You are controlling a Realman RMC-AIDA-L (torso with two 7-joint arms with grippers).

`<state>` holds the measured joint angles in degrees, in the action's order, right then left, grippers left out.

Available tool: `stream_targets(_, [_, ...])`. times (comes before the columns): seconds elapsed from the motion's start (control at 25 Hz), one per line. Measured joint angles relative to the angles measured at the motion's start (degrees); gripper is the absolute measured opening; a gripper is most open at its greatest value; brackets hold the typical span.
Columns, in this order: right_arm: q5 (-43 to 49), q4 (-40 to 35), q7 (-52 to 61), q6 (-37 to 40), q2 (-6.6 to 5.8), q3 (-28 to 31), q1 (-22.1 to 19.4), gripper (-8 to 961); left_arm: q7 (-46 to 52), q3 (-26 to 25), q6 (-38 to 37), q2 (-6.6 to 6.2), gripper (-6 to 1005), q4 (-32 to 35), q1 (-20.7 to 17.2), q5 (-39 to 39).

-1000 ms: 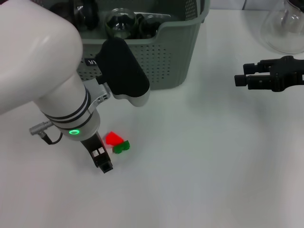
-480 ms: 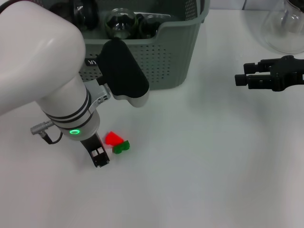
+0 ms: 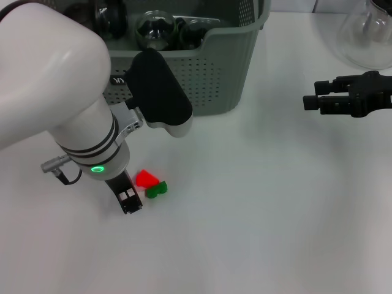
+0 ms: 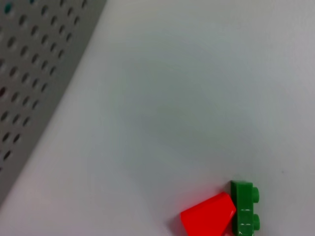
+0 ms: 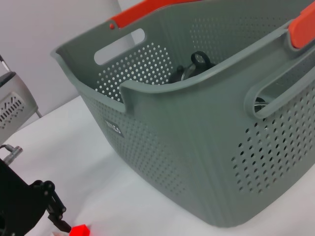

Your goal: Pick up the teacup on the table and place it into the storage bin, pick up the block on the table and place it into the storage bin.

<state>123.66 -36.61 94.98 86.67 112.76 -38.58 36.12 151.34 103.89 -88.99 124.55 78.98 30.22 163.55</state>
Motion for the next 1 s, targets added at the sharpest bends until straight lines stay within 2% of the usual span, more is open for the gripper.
stream_targets(0.28, [0.0, -0.1, 0.1, 0.0, 0.0, 0.0, 0.0, 596, 0.2, 0.0, 0.5, 0.06, 381, -0.9, 0.5, 0.0])
stream_targets(0.52, [0.0, -0.2, 0.2, 0.0, 0.0, 0.0, 0.0, 596, 0.6, -0.3, 0.5, 0.0, 316, -2.6, 1.3, 0.0])
stream_targets(0.64, [0.0, -0.2, 0.3, 0.0, -0.04, 0.0, 0.0, 597, 0.9, -0.4, 0.2, -0.01, 206, -2.4, 1.4, 0.0])
stream_targets(0.72, [0.0, -0.2, 0.2, 0.0, -0.05, 0.0, 0.0, 598, 1.4, -0.7, -0.2, -0.09, 190, -1.8, 1.3, 0.0])
stream_targets(0.84, [0.0, -0.2, 0.0, -0.1, -0.08, 0.0, 0.0, 598, 2.0, -2.8, -1.8, -0.24, 166, 1.6, -0.1, 0.1])
stream_targets(1.0, [0.0, -0.3, 0.0, -0.1, -0.14, 0.0, 0.0, 598, 1.6, -9.1, -4.8, -0.03, 166, 9.6, -4.3, 0.0])
